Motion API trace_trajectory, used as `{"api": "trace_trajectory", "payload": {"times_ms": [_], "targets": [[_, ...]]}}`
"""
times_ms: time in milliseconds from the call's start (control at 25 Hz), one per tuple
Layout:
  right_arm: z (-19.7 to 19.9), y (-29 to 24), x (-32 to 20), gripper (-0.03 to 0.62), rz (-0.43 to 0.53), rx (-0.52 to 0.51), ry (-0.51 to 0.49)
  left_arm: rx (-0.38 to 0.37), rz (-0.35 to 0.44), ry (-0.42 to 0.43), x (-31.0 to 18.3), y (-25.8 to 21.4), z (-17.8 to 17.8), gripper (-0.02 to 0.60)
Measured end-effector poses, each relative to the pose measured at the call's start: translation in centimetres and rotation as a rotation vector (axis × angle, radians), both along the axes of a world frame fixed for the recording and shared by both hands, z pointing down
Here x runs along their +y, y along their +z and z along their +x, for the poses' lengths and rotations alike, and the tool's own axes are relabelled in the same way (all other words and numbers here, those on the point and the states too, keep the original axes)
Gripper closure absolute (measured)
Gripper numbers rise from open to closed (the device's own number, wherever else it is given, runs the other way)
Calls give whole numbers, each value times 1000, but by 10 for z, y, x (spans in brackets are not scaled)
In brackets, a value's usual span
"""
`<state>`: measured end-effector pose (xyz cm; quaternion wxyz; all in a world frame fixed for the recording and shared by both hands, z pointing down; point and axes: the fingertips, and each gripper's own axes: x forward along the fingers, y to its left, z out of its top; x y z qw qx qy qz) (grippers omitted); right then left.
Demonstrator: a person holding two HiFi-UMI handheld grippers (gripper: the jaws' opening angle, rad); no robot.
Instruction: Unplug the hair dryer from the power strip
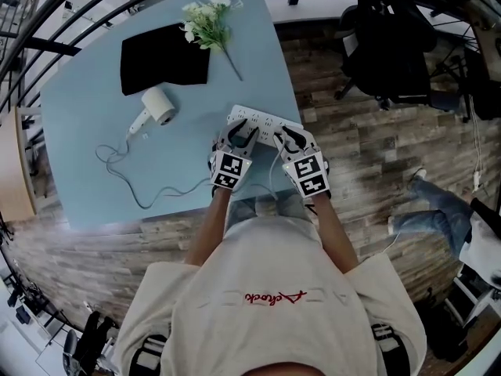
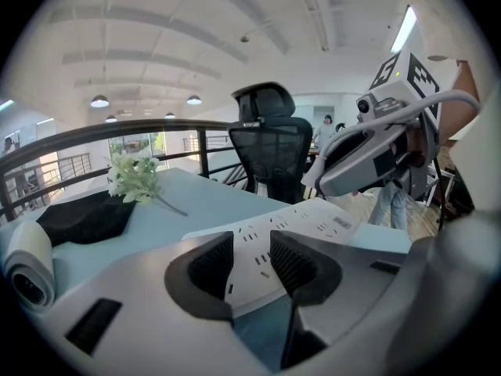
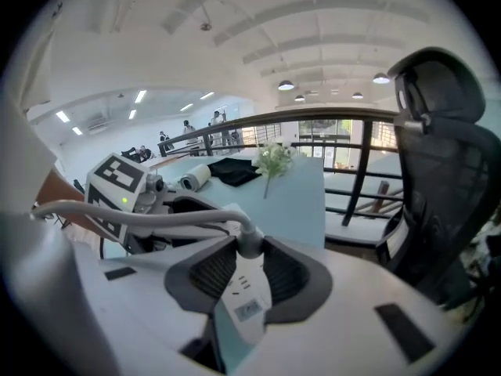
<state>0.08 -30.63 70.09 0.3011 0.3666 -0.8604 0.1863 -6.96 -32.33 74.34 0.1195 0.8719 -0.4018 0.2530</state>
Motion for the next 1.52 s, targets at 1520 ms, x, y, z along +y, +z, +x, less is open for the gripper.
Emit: {"api": "trace_trajectory", "payload": {"times_ms": [1520], "targets": [[54, -85, 1, 476, 241, -125, -45, 172, 149, -85, 27, -133, 41, 572]]}}
